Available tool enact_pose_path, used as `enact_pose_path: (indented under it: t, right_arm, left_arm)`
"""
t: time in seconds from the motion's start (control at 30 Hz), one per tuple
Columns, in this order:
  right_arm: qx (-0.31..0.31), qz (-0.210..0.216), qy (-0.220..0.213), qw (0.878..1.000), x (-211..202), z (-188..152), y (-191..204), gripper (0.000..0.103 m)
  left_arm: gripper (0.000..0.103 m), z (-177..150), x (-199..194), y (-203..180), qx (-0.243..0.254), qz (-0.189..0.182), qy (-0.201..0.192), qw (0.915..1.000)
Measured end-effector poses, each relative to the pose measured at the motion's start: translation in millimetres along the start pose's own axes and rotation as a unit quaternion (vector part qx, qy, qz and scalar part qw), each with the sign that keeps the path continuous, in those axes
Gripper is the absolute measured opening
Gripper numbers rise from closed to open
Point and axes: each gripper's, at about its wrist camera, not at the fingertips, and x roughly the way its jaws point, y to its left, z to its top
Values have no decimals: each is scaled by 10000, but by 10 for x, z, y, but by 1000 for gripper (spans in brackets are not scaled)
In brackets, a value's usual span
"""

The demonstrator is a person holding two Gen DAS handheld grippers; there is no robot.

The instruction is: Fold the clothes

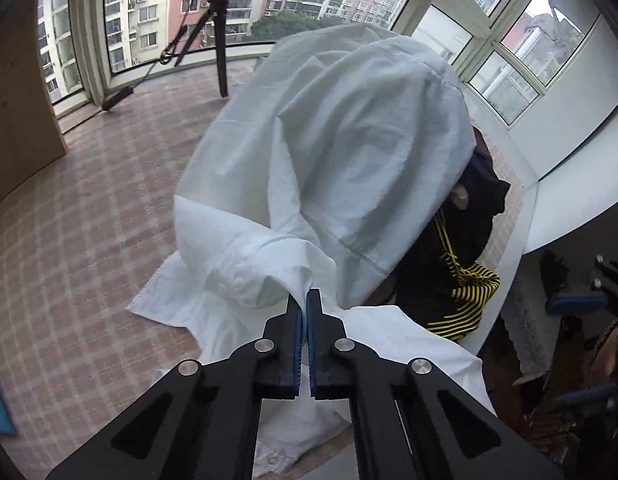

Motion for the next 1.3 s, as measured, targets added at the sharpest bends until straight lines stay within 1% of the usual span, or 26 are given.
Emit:
enact_pose_path:
  t: [0.07, 0.13, 0.2, 0.27, 0.3, 0.4, 0.47, 0.5, 0.53, 0.57, 0.67, 0.7, 0.8, 0.83, 0.87, 0.9, 0.93, 0.97, 1.0, 1.03, 1.1, 1.13, 1.27, 1.3]
  right_arm:
    - [150, -186, -16, 9997, 12, 57, -115, 57]
    - [370, -437, -16, 9984, 61, 154, -284, 57]
    - [612, -853, -20, 9945, 135, 283, -513, 58]
    - [920, -1449, 19, 9852, 243, 421, -799, 58]
    - [1139, -1659, 45, 9795, 296, 474, -969, 58]
    - [1921, -2039, 113, 9599, 445, 587, -1536, 58]
    - [2361, -2218, 119, 9460, 501, 624, -1882, 58]
    - [2598, -2232, 111, 9395, 518, 632, -2044, 58]
    - [2819, -2137, 103, 9353, 540, 632, -2184, 58]
    - [3026, -1949, 95, 9329, 566, 627, -2305, 58]
    - [3276, -1442, -107, 9337, 620, 665, -2465, 58]
    - [3318, -1362, -202, 9333, 619, 683, -2485, 58]
    - [3374, -1306, -516, 9308, 559, 749, -2491, 58]
    - [3360, -1237, -598, 9318, 521, 779, -2493, 52]
    - [3345, -1167, -681, 9326, 483, 808, -2495, 33]
    - [3330, -1098, -763, 9334, 445, 838, -2496, 24]
    - [3315, -1028, -845, 9340, 407, 868, -2498, 12]
    - [3200, -1040, -873, 9377, 384, 910, -2478, 7]
    - [3015, -1148, -813, 9430, 386, 963, -2436, 7]
    - [2898, -1277, -720, 9458, 398, 998, -2407, 6]
    - [2896, -1244, -742, 9461, 374, 1024, -2367, 4]
    - [2887, -1152, -861, 9466, 311, 1055, -2315, 3]
    - [2709, -711, -1582, 9469, -102, 1272, -1980, 3]
    - [2555, -644, -1719, 9492, -220, 1372, -1839, 3]
  left_arm:
    - [1, -43, -88, 222, -189, 121, -72, 9997]
    - [1, -113, -179, 542, -571, 277, -144, 9979]
    - [1, -229, -358, 946, -1104, 388, -288, 9927]
    - [1, -392, -602, 1331, -1595, 522, -518, 9845]
    - [1, -496, -725, 1492, -1801, 555, -637, 9800]
    - [2, -800, -1078, 1959, -2393, 657, -973, 9638]
    - [1, -927, -1137, 2078, -2560, 779, -996, 9584]
    - [1, -956, -1125, 2076, -2512, 882, -967, 9590]
    - [1, -975, -1096, 2060, -2480, 893, -932, 9601]
    - [1, -982, -1062, 2040, -2475, 861, -901, 9608]
    - [1, -934, -1014, 2002, -2481, 785, -924, 9611]
    - [1, -898, -1035, 2005, -2486, 761, -975, 9607]
    - [1, -817, -1157, 2034, -2461, 749, -1114, 9599]
    - [1, -789, -1198, 2047, -2432, 769, -1145, 9601]
    - [1, -761, -1239, 2061, -2402, 789, -1177, 9603]
    - [1, -732, -1279, 2074, -2373, 810, -1208, 9605]
    - [1, -704, -1320, 2088, -2343, 830, -1240, 9606]
    - [1, -676, -1361, 2101, -2314, 850, -1271, 9608]
    - [1, -647, -1402, 2115, -2284, 870, -1303, 9609]
    - [1, -619, -1443, 2128, -2255, 890, -1334, 9610]
    - [1, -562, -1525, 2155, -2195, 931, -1397, 9611]
    - [1, -534, -1565, 2169, -2165, 951, -1428, 9611]
    - [1, -418, -1742, 2224, -2045, 1037, -1569, 9606]
    - [1, -377, -1860, 2248, -2011, 1089, -1692, 9587]
